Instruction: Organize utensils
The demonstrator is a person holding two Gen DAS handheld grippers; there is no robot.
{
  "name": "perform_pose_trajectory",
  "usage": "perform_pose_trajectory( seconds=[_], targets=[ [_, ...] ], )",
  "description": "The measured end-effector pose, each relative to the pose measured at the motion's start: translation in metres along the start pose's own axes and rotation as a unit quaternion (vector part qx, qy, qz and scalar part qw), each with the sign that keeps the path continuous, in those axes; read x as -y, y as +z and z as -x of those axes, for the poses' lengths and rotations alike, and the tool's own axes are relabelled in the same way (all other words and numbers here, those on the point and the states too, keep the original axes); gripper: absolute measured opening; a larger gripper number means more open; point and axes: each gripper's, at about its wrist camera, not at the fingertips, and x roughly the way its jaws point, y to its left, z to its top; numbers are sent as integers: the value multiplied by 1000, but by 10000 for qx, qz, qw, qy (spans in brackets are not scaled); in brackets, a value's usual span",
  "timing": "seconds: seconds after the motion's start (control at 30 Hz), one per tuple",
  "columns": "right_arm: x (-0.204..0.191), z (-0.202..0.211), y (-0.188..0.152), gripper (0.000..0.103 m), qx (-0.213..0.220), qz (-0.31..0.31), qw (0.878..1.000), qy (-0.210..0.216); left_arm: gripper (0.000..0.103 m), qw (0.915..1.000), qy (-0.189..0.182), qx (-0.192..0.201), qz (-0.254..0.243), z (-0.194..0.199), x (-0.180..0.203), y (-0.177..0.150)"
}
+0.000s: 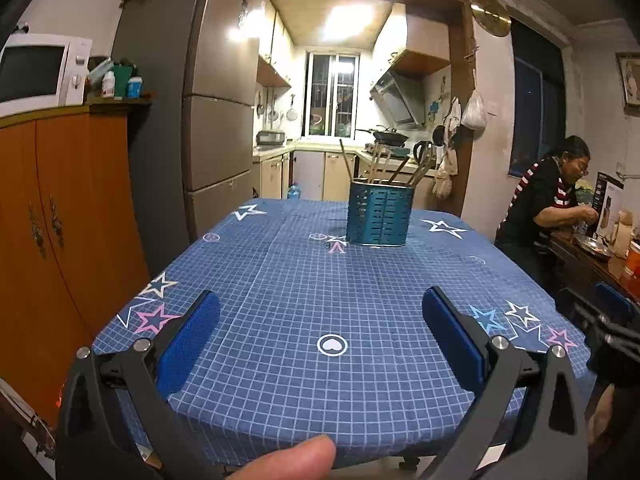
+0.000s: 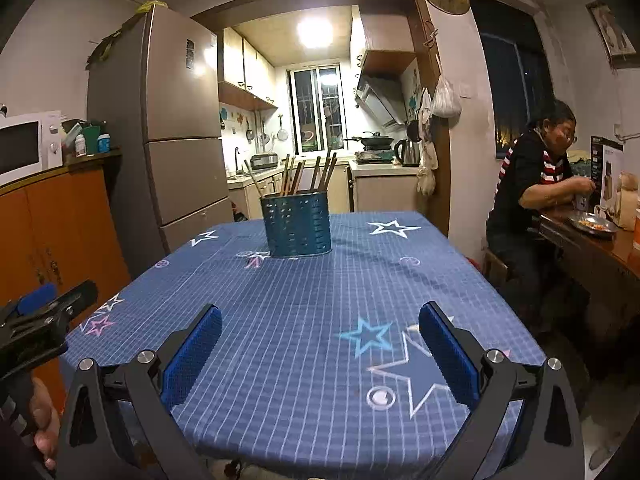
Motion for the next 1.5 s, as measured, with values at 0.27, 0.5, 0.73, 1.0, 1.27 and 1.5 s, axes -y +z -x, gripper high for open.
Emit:
perform_pose_trajectory(
  seconds=[0.27, 0.5, 0.73, 1.0, 1.27, 1.5],
  targets=[
    [-8, 24, -8, 99, 142, 60, 9999, 11, 98, 9997, -112, -46, -220, 10, 18, -12],
    [-9, 35, -14, 99, 148, 7, 9999, 19, 98, 9997, -54, -54, -246, 16, 17, -13],
    [-11, 40, -18, 99, 165, -4, 9999, 28, 98, 9993, -71, -16, -354, 21, 20, -14],
    [-12, 48, -22, 99, 227, 5, 9997, 92, 98, 9993, -69, -15, -358, 21, 19, -16],
    [-12, 48, -20, 99, 280, 24, 9995, 132, 98, 9993, -56, -12, -379, 20, 21, -18],
    [-12, 46, -20, 99, 268, 9, 9996, 129, 98, 9991, -68, -46, -421, 16, 24, -18]
  ],
)
